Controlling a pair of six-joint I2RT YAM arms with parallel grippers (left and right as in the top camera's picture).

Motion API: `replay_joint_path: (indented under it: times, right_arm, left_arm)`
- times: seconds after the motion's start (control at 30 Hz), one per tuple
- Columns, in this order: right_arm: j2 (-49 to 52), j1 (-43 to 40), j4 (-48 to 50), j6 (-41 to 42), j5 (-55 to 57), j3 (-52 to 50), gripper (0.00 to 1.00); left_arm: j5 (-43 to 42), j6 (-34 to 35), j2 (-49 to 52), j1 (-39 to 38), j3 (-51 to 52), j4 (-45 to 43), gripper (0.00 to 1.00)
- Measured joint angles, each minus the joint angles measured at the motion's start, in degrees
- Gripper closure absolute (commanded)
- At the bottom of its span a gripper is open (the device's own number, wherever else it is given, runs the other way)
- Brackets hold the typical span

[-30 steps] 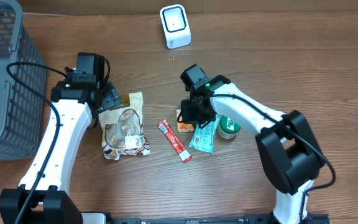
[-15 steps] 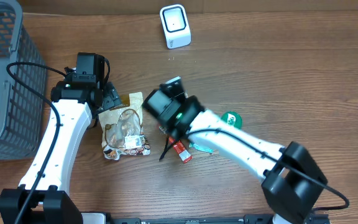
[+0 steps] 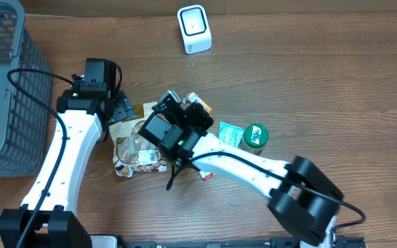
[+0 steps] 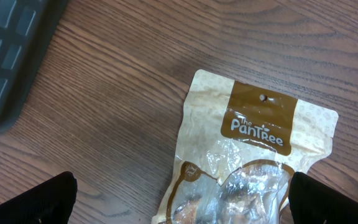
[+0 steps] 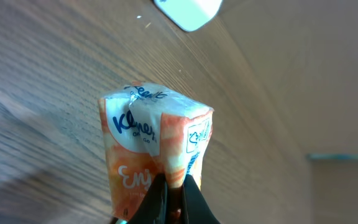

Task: Scan the item barcode
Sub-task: 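Carry the Kleenex pack leftward toward the PanTree bag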

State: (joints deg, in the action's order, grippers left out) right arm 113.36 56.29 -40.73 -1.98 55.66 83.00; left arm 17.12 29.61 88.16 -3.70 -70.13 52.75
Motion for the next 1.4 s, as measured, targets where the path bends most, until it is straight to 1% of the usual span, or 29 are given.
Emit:
replay_joint_path:
  times: [0.17, 0.4, 0.6, 1.4]
  right_arm:
    - [3.5, 0.0, 0.9, -6.7, 1.6, 0.0, 0.96]
    - [6.4, 0.6, 1.1, -9.7, 2.3, 0.0, 0.96]
    - [8.7, 1.1, 1.1, -10.4, 2.4, 0.0, 0.96]
    - [9.0, 1.1, -1.4, -8.2, 1.8, -1.8, 0.96]
  left_arm:
    - [0.0, 0.0, 0.0, 0.0, 0.0, 0.0, 0.00]
    - [0.0, 0.0, 0.0, 0.0, 0.0, 0.0, 0.00]
    - [0.0, 0.0, 0.0, 0.0, 0.0, 0.0, 0.00]
    - [0.0, 0.0, 0.0, 0.0, 0.0, 0.0, 0.00]
